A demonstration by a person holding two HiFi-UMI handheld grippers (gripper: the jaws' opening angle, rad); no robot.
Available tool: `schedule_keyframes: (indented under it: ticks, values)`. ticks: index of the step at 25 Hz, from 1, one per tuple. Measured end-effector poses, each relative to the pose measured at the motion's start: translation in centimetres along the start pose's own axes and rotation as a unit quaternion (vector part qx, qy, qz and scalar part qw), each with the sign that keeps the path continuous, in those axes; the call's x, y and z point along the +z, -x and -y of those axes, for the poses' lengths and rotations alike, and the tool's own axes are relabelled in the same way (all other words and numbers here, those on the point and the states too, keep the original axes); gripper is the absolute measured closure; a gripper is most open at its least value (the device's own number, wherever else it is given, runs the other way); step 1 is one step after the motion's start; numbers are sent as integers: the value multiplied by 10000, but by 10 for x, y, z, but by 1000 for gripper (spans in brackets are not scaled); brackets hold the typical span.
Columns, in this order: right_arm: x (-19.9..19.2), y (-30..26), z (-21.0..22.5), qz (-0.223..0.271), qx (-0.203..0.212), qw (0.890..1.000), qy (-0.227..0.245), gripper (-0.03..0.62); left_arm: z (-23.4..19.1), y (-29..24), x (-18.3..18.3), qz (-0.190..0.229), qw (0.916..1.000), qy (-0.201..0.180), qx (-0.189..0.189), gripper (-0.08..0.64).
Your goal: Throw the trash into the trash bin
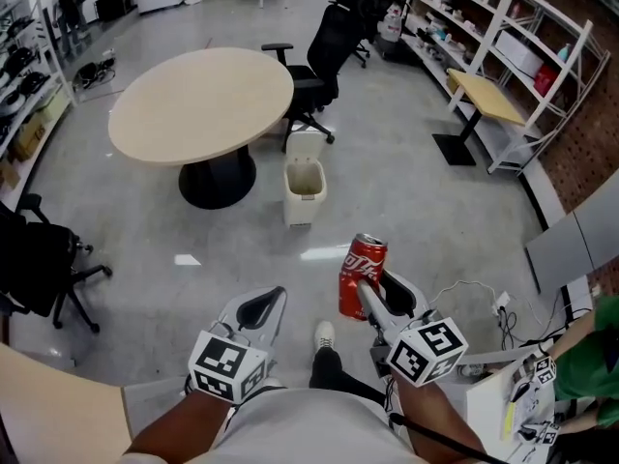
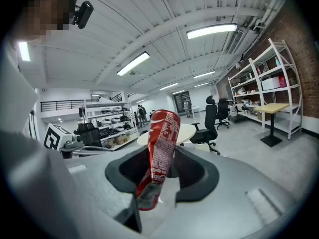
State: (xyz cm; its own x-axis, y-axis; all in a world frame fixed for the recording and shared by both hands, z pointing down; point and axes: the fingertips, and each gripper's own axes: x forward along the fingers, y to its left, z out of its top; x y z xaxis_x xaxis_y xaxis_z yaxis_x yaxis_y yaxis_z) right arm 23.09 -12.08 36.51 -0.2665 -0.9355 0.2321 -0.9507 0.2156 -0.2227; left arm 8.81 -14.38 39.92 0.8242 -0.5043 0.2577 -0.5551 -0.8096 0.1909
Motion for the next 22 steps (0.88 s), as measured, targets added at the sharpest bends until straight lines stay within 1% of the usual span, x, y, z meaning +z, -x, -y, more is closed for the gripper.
schedule_keyframes:
  ticks: [6, 13, 15, 19, 20, 22]
  values:
    - [17, -47, 37, -8, 322, 9995, 28, 437, -21, -42, 19, -15, 9996, -44, 293, 551]
    - [34, -84, 81, 4, 633, 9980, -44, 437, -27, -99, 40, -17, 9988, -55, 488, 551]
    - [36, -91, 94, -16, 706, 9975, -66, 438, -28, -115, 44, -20, 9987, 34, 518, 551]
    - [43, -102, 124, -23, 837, 9964, -101, 437, -31, -147, 48, -28, 9972, 485, 560, 551]
    - [45, -104, 130, -17, 863, 9962, -114, 437, -32, -153, 49, -38, 9968, 535, 591, 551]
    - [46, -108, 139, -19, 915, 9957, -145, 437, -34, -163, 50, -62, 9965, 505, 669, 551]
